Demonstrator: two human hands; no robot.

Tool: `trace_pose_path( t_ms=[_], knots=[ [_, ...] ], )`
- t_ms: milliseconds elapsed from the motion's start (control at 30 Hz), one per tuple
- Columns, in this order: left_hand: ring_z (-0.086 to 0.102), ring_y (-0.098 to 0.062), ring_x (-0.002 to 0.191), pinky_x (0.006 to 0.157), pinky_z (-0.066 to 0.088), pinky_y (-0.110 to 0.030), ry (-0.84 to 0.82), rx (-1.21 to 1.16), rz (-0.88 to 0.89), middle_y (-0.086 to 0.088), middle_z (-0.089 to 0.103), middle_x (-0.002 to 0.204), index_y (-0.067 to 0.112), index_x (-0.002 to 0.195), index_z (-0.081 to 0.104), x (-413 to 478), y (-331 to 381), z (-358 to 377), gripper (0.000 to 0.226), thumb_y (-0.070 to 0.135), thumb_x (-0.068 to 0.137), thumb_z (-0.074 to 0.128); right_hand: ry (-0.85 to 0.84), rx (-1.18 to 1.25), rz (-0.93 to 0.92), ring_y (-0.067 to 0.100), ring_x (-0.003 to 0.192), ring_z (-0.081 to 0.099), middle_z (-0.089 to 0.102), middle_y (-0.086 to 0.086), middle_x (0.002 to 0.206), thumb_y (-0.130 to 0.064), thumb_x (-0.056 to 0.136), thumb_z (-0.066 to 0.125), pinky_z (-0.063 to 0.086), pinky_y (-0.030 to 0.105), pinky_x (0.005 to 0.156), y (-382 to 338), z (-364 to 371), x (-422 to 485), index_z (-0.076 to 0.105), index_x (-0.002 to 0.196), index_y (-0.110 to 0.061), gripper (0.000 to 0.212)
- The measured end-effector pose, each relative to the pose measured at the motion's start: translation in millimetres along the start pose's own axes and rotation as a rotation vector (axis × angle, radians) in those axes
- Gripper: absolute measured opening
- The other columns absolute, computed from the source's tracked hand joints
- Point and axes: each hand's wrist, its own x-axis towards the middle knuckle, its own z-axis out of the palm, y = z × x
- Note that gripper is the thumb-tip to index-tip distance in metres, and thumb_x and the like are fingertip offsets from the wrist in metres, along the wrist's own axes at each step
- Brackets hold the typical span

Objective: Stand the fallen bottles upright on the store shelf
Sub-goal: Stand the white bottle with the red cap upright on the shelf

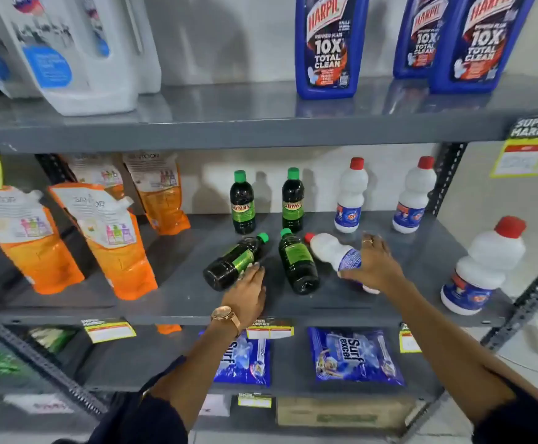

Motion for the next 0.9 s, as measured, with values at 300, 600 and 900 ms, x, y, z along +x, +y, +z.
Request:
trace_pose_path(
  t_ms=[300, 600, 900],
  knots=[
    [0.016, -0.024, 0.141, 0.113, 0.018, -0.035, -0.003, -0.035, 0.004, -0.011, 0.021, 0.154, 0.008, 0.142, 0.023, 13.7, -15.7, 34.2, 0.053, 0.031, 0.095, 0.033, -0.244, -0.11, 0.132, 0.029, 0.111, 0.056, 0.056, 0.01, 0.123, -0.05, 0.062, 0.081, 0.048, 0.038, 0.089, -7.1, 12.8, 45.4, 0.04, 0.13, -0.007, 0.09],
    [0.003, -0.02, 0.143, 0.117, -0.001, -0.037, 0.012, 0.178, -0.003, -0.01, 0.01, 0.156, 0.01, 0.144, 0.005, 17.0, -6.8, 49.1, 0.069, 0.044, 0.085, 0.008, 0.081, 0.188, 0.191, 0.025, 0.083, 0.055, 0.058, 0.004, 0.093, -0.045, 0.064, 0.078, 0.045, 0.035, 0.071, 15.7, 27.0, 39.9, 0.051, 0.103, -0.012, 0.058],
    [0.002, -0.017, 0.143, 0.117, -0.004, -0.037, 0.024, 0.195, -0.013, -0.008, 0.011, 0.156, 0.011, 0.144, 0.005, 16.9, -4.5, 49.2, 0.067, 0.045, 0.087, 0.013, 0.535, 0.889, 0.138, 0.02, 0.101, 0.055, 0.058, 0.005, 0.118, -0.015, 0.061, 0.089, 0.046, 0.029, 0.087, 23.0, 39.2, 44.0, 0.045, 0.124, -0.008, 0.077]
  ],
)
